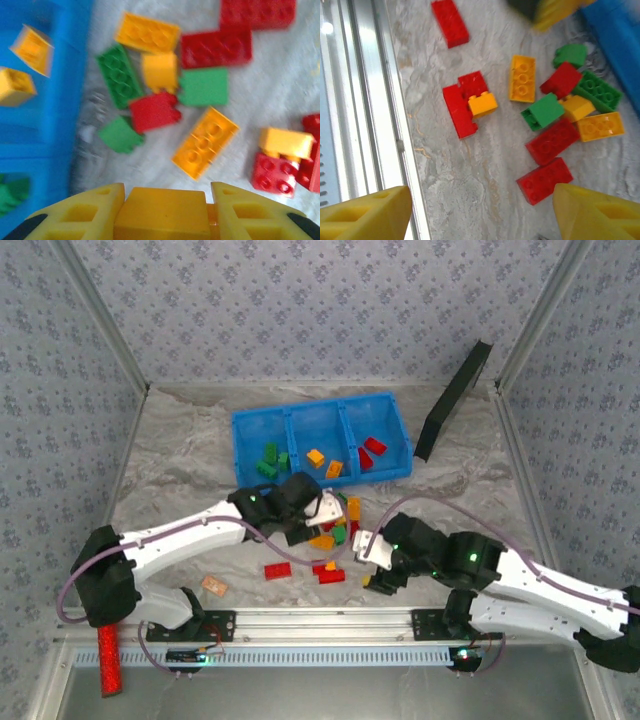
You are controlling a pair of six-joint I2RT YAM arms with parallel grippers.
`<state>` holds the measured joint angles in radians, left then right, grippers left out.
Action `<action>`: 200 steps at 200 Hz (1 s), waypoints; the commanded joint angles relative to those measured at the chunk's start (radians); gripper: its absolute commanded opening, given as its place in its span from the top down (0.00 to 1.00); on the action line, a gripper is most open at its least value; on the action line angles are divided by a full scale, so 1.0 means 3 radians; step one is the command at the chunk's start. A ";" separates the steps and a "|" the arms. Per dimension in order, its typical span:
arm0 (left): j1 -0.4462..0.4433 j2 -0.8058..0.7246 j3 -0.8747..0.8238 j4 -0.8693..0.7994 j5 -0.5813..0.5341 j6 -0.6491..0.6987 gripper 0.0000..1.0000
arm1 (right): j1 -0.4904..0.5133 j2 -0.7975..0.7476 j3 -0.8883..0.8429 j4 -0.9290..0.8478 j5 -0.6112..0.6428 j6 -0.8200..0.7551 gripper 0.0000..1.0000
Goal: Sort the legos into containers by color
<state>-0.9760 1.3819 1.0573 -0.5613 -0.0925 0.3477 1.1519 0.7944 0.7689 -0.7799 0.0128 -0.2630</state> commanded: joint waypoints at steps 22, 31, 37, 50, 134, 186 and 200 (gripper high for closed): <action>0.0408 0.0438 0.0659 0.0232 0.0102 0.0146 0.78 | 0.0330 0.0164 -0.0431 0.0909 0.0293 -0.0113 0.26; 0.0471 0.0607 0.0848 0.0283 0.0094 0.0155 0.78 | 0.0370 0.0208 -0.0509 0.1013 0.0314 -0.0115 0.26; 0.0509 0.0727 0.0983 0.0296 0.0092 0.0155 0.78 | 0.0394 0.0229 -0.0553 0.1069 0.0316 -0.0109 0.26; 0.0580 0.1020 0.1282 0.0297 0.0092 0.0160 0.78 | 0.0428 0.0285 -0.0602 0.1134 0.0330 -0.0134 0.26; 0.0932 0.2340 0.2328 0.0388 0.0017 -0.0053 0.79 | 0.0511 0.0715 -0.0599 0.1166 0.0377 -0.0378 0.25; 0.0945 0.2635 0.2571 0.0386 0.0071 -0.0145 0.72 | 0.0506 0.0977 -0.0600 0.1253 0.0451 -0.0522 0.27; 0.0947 0.2682 0.2623 0.0388 0.0098 -0.0166 0.68 | 0.0486 0.1059 -0.0584 0.1268 0.0471 -0.0543 0.27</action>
<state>-0.6918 2.1647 1.7851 -0.4667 -0.0826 0.3225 1.2987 1.0794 0.5907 -0.4175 0.1242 -0.3904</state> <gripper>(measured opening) 0.409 0.727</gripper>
